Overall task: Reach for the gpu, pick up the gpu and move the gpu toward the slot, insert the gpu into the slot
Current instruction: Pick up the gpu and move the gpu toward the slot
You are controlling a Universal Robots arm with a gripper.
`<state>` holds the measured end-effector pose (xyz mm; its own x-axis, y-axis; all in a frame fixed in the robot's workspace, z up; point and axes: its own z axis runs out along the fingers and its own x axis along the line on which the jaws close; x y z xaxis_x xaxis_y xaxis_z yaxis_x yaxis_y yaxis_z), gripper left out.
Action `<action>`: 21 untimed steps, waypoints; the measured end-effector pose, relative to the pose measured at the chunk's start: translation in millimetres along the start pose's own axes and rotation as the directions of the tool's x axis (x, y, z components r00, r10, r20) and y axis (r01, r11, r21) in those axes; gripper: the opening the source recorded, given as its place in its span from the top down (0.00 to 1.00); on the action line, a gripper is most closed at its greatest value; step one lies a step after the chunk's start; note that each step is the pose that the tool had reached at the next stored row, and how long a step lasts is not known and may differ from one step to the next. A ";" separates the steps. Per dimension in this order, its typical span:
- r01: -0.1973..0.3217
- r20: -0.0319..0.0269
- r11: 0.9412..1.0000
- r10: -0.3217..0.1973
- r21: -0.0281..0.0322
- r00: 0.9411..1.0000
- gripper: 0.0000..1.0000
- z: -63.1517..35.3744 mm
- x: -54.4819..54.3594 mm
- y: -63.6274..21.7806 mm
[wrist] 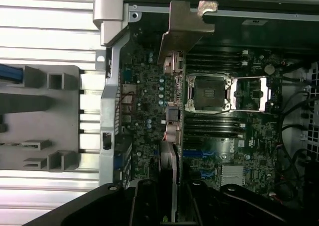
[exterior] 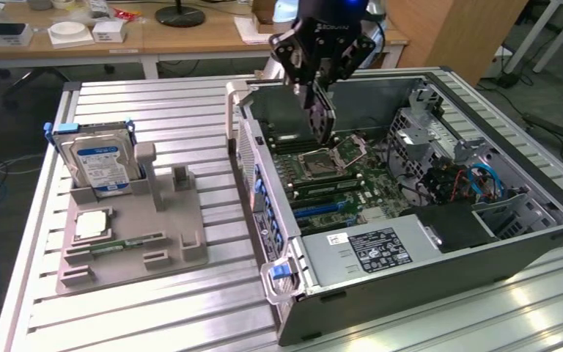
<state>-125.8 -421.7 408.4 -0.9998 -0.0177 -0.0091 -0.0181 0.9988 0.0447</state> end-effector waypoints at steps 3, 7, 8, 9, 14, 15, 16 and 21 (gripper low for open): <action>0.000 0.000 1.000 0.000 0.000 1.000 0.73 0.2 -9.6 -0.2; 0.000 0.000 1.000 0.000 0.000 1.000 0.73 0.5 -22.6 -0.5; 0.000 0.000 1.000 0.000 0.000 1.000 0.73 0.6 -25.6 -0.5; 0.000 0.000 1.000 0.000 0.000 1.000 0.73 0.9 -28.9 -0.6; 0.000 0.000 1.000 0.000 0.000 1.000 0.73 2.5 -47.8 -1.0; 0.000 0.000 1.000 0.000 0.000 1.000 0.73 2.9 -52.0 -1.1; 0.000 0.000 1.000 0.000 0.000 1.000 0.73 3.2 -56.3 -1.1; 0.000 0.000 1.000 0.000 0.000 1.000 0.73 4.8 -78.5 -1.6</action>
<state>-47.3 -421.7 404.2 -0.9998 -0.0178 -0.0091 -0.0182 0.9988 0.0448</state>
